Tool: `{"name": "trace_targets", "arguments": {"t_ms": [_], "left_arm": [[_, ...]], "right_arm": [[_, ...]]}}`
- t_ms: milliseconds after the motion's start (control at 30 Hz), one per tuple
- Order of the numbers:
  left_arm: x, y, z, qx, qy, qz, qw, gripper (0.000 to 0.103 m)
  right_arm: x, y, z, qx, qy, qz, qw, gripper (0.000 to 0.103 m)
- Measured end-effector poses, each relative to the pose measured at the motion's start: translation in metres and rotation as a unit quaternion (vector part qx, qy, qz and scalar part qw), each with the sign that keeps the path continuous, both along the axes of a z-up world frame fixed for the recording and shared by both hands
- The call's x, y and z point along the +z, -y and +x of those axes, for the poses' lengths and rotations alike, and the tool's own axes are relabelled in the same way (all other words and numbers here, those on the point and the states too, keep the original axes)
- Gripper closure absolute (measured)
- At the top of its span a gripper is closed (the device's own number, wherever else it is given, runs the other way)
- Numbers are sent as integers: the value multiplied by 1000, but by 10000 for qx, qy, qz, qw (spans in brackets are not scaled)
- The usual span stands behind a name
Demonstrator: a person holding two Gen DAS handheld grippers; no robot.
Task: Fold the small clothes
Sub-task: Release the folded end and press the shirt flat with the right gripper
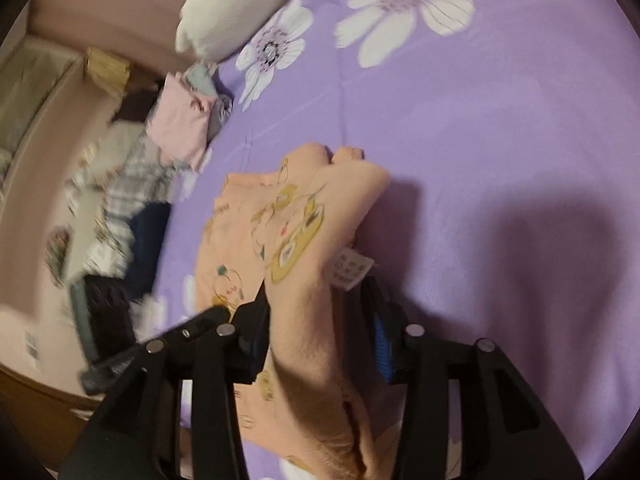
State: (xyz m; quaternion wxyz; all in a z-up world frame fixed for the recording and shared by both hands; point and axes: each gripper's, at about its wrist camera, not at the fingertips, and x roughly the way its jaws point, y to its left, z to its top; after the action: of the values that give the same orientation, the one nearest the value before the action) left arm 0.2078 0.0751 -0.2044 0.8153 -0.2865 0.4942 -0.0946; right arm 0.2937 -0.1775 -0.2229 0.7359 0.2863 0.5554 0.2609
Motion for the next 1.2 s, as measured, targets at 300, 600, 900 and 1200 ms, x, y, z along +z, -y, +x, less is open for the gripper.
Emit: {"name": "trace_targets", "arguments": {"t_ms": [300,600,900,1200], "left_arm": [[-34,-23,41,625,-12,-940,9936,64],[1,-13,28,982,888,534,9898,76],[1,-59,2,1958,508,155,9792,78],[-18,40,-17,539,3,1498,9872,72]], "right_arm": [[-29,1,23,-311,-318,286,9986,81],[21,-22,11,-28,1318,-913,9871,91],[30,21,2,-1050,1051,-1470,9779,87],[2,-13,-34,-69,818,-1688,9822,92]]}}
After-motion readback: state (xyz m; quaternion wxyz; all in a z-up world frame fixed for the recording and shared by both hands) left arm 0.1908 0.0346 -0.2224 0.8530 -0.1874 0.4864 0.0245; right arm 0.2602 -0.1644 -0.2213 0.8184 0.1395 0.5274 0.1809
